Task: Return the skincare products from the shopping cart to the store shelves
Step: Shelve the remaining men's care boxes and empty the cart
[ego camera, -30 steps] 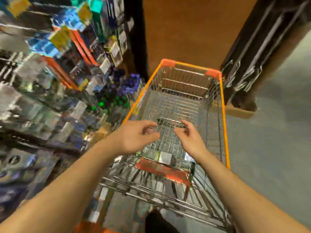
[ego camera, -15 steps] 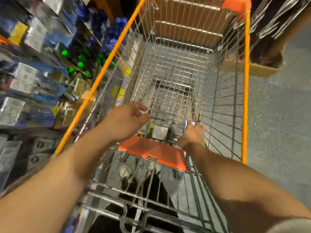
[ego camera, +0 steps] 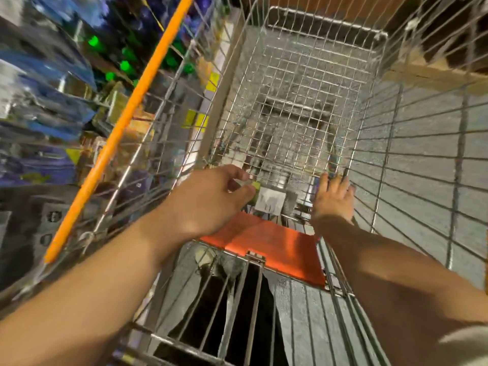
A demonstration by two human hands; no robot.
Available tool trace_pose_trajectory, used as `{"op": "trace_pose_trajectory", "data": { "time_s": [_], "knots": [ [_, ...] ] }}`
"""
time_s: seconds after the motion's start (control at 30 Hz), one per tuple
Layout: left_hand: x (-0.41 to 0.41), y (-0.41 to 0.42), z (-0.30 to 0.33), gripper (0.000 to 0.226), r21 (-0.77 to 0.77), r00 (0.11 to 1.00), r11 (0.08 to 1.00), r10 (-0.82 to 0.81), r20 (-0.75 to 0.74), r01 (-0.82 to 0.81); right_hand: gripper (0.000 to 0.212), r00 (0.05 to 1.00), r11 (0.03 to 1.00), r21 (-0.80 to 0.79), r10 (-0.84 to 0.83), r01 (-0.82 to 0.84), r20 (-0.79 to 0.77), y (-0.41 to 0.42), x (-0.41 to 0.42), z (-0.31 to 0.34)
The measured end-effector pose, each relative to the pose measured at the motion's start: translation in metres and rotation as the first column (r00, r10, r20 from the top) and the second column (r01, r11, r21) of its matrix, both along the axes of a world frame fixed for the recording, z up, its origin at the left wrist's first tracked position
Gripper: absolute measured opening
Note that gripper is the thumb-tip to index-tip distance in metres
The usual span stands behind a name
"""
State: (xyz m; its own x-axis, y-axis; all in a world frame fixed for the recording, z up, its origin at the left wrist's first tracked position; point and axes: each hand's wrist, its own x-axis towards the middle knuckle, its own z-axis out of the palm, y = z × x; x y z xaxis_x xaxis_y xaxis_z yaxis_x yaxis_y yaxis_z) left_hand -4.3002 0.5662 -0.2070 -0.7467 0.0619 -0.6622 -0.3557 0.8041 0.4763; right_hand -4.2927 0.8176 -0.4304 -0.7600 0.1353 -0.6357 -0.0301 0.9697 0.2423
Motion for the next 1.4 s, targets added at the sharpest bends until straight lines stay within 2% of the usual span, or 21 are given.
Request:
{"op": "trace_pose_trajectory", "data": {
  "time_s": [0.1, 0.23, 0.3, 0.37, 0.43, 0.6, 0.73, 0.8, 0.9, 1.03, 1.1, 1.17, 1.2, 1.27, 1.3, 1.4],
  "knots": [
    [-0.002, 0.003, 0.004, 0.035, 0.032, 0.998, 0.998, -0.05, -0.036, 0.051, 0.058, 0.996, 0.999, -0.043, -0.033, 0.03, -0.078, 0.001, -0.005, 0.002],
    [-0.004, 0.004, 0.008, 0.046, 0.08, 0.999, 0.996, -0.036, -0.008, 0.036, 0.053, 0.976, 0.973, -0.167, -0.18, 0.158, -0.123, 0.0, -0.005, 0.009],
    [-0.005, 0.004, 0.013, 0.042, 0.06, 1.0, 0.998, 0.012, -0.001, -0.012, 0.057, 0.932, 0.898, -0.309, -0.354, 0.313, -0.083, -0.004, -0.003, 0.017],
    [-0.005, 0.005, 0.023, 0.04, 0.029, 0.999, 0.998, 0.052, -0.013, -0.052, 0.068, 0.836, 0.761, -0.435, -0.547, 0.482, -0.031, -0.008, 0.001, 0.029],
    [-0.003, 0.003, 0.035, 0.036, 0.034, 0.997, 0.997, 0.074, -0.029, -0.073, 0.079, 0.775, 0.683, -0.49, -0.631, 0.541, -0.024, -0.012, 0.008, 0.047],
    [0.009, -0.003, 0.075, 0.036, 0.108, 0.99, 0.986, 0.13, -0.048, -0.124, 0.073, 0.675, 0.566, -0.609, -0.735, 0.556, -0.066, -0.021, 0.013, 0.108],
    [0.029, -0.009, 0.106, 0.031, 0.163, 0.975, 0.968, 0.207, -0.076, -0.193, 0.085, 0.645, 0.477, -0.769, -0.756, 0.426, -0.112, -0.041, 0.005, 0.168],
    [0.039, -0.011, 0.117, 0.027, 0.219, 0.957, 0.944, 0.272, -0.097, -0.246, 0.078, 0.641, 0.409, -0.843, -0.761, 0.349, -0.104, -0.052, -0.001, 0.2],
    [0.053, -0.016, 0.135, 0.02, 0.334, 0.903, 0.87, 0.416, -0.102, -0.363, 0.058, 0.673, 0.316, -0.918, -0.736, 0.239, -0.078, -0.073, -0.007, 0.247],
    [0.067, -0.034, 0.171, 0.013, 0.511, 0.779, 0.679, 0.626, -0.03, -0.526, 0.017, 0.698, 0.019, -0.99, -0.711, 0.139, 0.084, -0.108, -0.009, 0.33],
    [0.072, -0.045, 0.191, 0.018, 0.587, 0.739, 0.594, 0.674, 0.012, -0.551, 0.024, 0.738, -0.118, -0.984, -0.651, 0.134, 0.178, -0.125, -0.004, 0.369],
    [0.079, -0.059, 0.215, 0.02, 0.651, 0.699, 0.516, 0.714, 0.033, -0.557, 0.059, 0.776, -0.175, -0.974, -0.59, 0.147, 0.223, -0.141, 0.002, 0.408],
    [0.084, -0.067, 0.227, 0.021, 0.687, 0.677, 0.468, 0.735, 0.047, -0.556, 0.06, 0.797, -0.208, -0.965, -0.55, 0.157, 0.248, -0.149, 0.003, 0.425],
    [0.095, -0.081, 0.252, 0.028, 0.752, 0.64, 0.367, 0.762, 0.094, -0.547, 0.042, 0.827, -0.249, -0.952, -0.487, 0.178, 0.282, -0.165, 0.007, 0.455],
    [0.102, -0.091, 0.262, 0.038, 0.783, 0.629, 0.318, 0.769, 0.117, -0.534, 0.037, 0.848, -0.261, -0.948, -0.445, 0.184, 0.287, -0.177, 0.009, 0.471],
    [0.121, -0.115, 0.291, 0.054, 0.856, 0.615, 0.226, 0.778, 0.128, -0.465, 0.041, 0.904, -0.274, -0.946, -0.337, 0.174, 0.263, -0.211, 0.019, 0.508]
  ]
}}
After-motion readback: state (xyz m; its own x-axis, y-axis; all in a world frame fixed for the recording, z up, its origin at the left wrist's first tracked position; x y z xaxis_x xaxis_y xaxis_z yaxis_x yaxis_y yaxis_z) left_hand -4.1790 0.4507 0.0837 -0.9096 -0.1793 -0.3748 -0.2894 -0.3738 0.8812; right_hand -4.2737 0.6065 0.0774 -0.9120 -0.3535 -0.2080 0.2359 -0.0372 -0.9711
